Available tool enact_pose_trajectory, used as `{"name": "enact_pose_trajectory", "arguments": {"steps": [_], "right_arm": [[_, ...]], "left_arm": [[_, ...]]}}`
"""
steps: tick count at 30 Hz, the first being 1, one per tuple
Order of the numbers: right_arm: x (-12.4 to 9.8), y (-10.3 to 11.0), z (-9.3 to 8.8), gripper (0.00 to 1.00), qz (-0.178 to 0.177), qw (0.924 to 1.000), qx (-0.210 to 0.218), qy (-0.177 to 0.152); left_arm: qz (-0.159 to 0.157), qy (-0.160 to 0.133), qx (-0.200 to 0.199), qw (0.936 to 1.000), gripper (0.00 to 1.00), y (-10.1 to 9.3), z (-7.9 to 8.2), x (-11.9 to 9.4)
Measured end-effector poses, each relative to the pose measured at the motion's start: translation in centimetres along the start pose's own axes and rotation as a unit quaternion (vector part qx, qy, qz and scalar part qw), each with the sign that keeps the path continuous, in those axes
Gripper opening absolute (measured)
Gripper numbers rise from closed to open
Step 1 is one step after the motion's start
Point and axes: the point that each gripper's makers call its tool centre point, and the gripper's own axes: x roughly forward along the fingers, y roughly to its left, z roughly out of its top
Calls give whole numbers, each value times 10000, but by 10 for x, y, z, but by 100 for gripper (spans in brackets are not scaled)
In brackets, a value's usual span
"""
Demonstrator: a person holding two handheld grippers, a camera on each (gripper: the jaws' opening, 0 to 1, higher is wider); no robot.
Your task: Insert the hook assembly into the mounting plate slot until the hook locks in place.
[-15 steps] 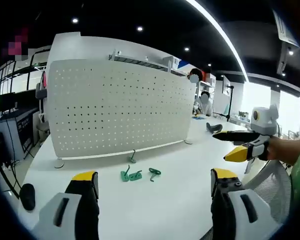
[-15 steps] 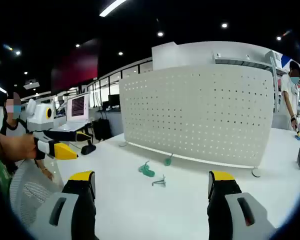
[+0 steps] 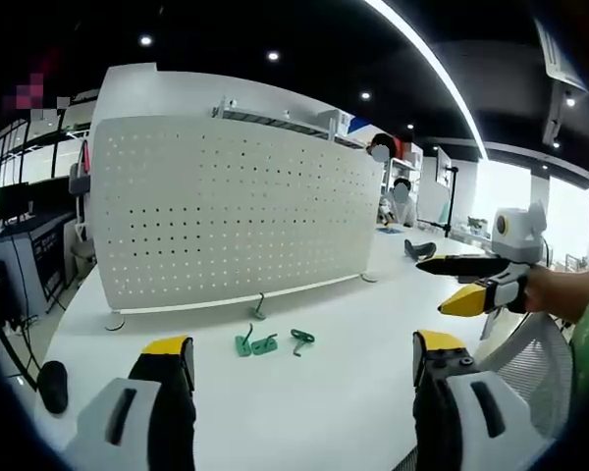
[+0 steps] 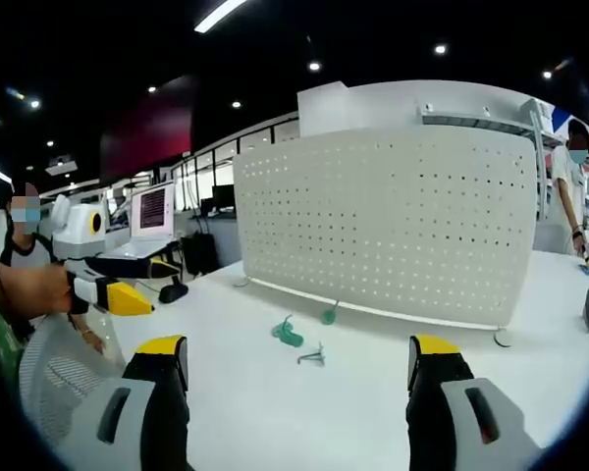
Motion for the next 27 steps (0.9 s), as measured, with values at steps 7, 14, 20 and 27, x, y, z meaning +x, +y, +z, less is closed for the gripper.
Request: {"name": "enact_pose_trajectory", "arguments": {"steps": [7,14,20,27], "right_arm": [[0,-1,-1,94,1,10000,20,19],[0,-3,-2,93,5,10000,31,39],[-1,-3,-2,93,0,10000,44,49],[-1,-6,-2,90,-30,10000,45,50]], "left_arm": [[15,-3,-2,10000,94,1,0,0],[15,-6,-16,10000,94,1,0,0],[11,3,-10,10000,93,0,-1,0],[17,24,-11,10000,93,0,-3,0]]}}
